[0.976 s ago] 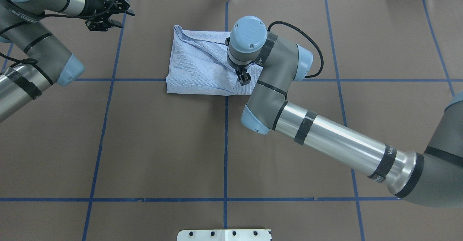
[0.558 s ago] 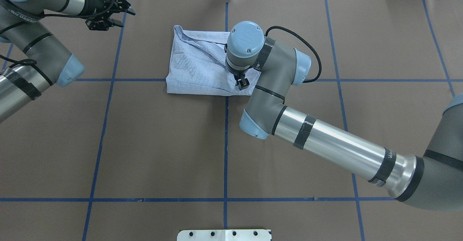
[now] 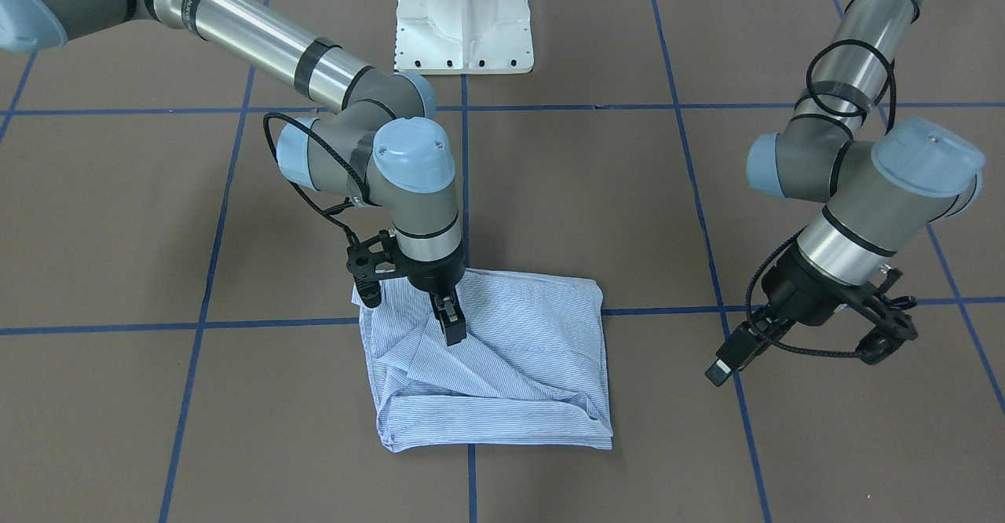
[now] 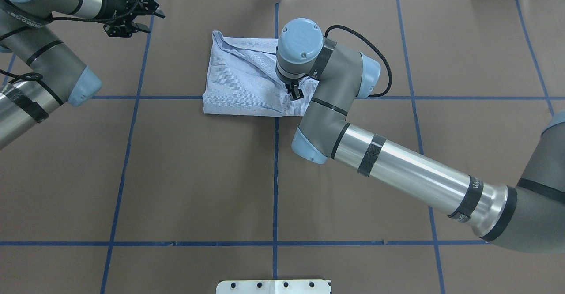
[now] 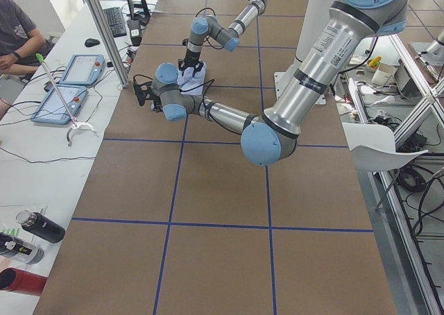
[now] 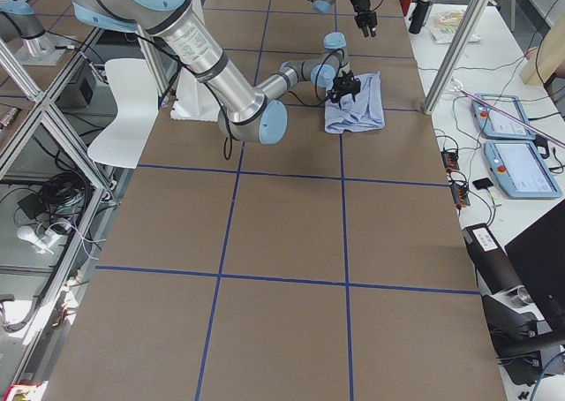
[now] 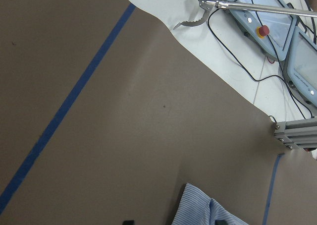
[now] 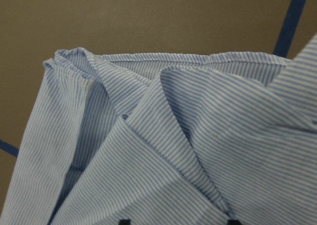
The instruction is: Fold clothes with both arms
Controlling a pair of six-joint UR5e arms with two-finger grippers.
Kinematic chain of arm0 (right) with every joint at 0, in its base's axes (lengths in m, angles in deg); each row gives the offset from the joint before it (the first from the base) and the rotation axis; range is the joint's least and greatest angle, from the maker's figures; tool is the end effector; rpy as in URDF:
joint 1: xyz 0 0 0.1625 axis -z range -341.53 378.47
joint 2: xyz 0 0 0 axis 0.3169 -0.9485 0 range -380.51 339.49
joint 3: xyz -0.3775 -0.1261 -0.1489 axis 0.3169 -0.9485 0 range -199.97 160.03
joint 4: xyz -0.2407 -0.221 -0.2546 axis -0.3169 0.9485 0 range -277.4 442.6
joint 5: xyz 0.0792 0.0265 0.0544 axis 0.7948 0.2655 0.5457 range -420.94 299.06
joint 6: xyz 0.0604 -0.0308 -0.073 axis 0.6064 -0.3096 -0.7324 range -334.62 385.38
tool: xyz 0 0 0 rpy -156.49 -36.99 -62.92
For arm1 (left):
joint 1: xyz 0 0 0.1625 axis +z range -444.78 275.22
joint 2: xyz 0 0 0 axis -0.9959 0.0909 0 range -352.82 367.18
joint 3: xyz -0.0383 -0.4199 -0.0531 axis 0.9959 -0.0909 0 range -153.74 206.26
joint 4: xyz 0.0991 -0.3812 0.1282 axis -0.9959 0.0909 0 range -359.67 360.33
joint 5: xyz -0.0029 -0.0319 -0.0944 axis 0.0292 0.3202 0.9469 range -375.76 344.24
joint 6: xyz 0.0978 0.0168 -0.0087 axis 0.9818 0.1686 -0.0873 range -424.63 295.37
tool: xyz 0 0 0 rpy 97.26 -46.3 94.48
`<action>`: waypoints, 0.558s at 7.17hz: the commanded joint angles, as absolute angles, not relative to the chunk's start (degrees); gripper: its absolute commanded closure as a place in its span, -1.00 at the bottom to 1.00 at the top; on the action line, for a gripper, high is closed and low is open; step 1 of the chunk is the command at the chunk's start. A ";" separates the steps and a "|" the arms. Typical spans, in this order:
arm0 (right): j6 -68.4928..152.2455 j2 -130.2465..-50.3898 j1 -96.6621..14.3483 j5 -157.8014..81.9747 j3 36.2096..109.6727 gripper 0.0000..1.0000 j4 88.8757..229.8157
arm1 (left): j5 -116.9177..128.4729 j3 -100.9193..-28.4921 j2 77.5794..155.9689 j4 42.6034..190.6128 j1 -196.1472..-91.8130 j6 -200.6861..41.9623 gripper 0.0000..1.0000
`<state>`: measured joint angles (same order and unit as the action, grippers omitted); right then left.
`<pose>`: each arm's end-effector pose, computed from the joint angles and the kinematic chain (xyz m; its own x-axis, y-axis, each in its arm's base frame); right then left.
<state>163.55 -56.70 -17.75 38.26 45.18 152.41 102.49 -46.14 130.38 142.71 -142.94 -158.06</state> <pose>-0.5968 -0.5826 0.2125 -0.0102 0.9044 0.4265 -0.7171 0.2906 -0.6335 0.3115 -0.6649 0.3531 0.1665 -0.3680 -0.9148 0.5277 0.8170 -0.2326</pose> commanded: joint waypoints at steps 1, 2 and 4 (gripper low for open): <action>164.68 -56.37 -17.82 36.72 44.46 -0.08 152.38 | 102.46 -46.33 130.31 142.71 -142.97 -158.06 -0.26; 164.77 -56.20 -17.82 36.36 43.94 0.09 152.38 | 102.46 -46.42 130.31 142.62 -142.97 -158.06 -0.26; 165.30 -55.41 -17.82 36.36 44.02 1.00 152.38 | 102.46 -46.42 130.31 142.62 -142.97 -158.15 -0.26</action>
